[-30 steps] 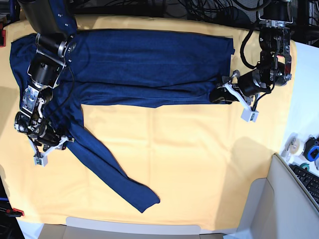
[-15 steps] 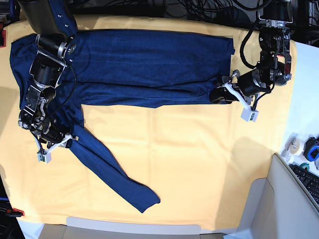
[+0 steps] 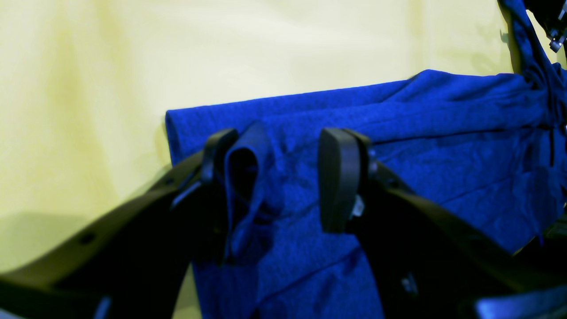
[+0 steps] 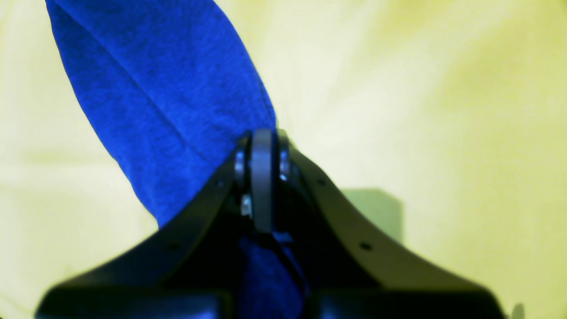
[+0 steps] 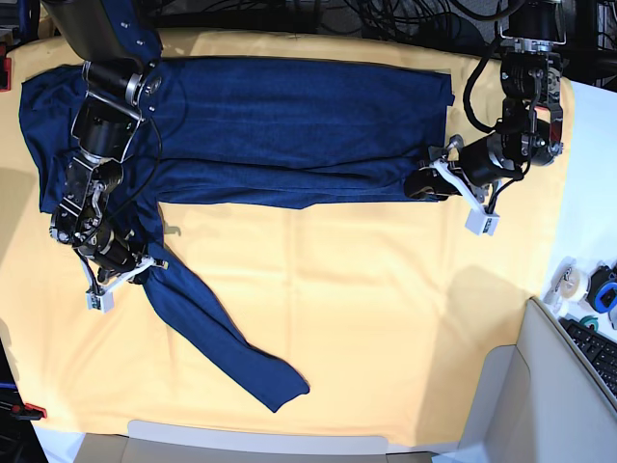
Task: Fold the T-shirt properly
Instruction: 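Grasp the sleeve with the right gripper and drag it across the folded shirt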
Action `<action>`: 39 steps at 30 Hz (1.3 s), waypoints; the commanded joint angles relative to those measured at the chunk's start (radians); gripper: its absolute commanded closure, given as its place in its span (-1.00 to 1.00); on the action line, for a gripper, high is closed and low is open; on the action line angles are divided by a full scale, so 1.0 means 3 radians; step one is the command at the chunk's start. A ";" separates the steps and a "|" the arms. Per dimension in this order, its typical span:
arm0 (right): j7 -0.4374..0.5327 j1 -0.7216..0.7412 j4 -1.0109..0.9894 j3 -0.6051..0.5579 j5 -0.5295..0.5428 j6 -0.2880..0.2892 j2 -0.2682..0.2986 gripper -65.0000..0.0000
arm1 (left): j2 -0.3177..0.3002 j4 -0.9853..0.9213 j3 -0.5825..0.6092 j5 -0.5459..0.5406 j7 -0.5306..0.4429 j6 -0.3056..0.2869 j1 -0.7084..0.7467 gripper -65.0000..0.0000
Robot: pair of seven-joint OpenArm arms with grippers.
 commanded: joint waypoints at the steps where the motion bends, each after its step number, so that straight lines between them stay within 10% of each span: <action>1: -0.0288 -0.0067 0.0104 -0.0014 -0.0101 0.0030 -0.0010 1.00 | -0.0040 0.0058 -0.0021 -0.0050 -0.0052 -0.0022 -0.0047 0.12; 20: -0.0493 -0.1939 0.3521 -0.0577 -0.0101 0.0030 -0.0071 1.00 | 0.0124 0.0058 -0.0021 -0.0035 -0.0078 -0.0022 -0.0047 0.12; 39: -0.0135 -0.3171 0.3787 -0.1175 -0.0096 0.0030 -0.0061 1.00 | 0.0124 0.0052 -0.0011 -0.0035 -0.0078 -0.0022 -0.0047 0.12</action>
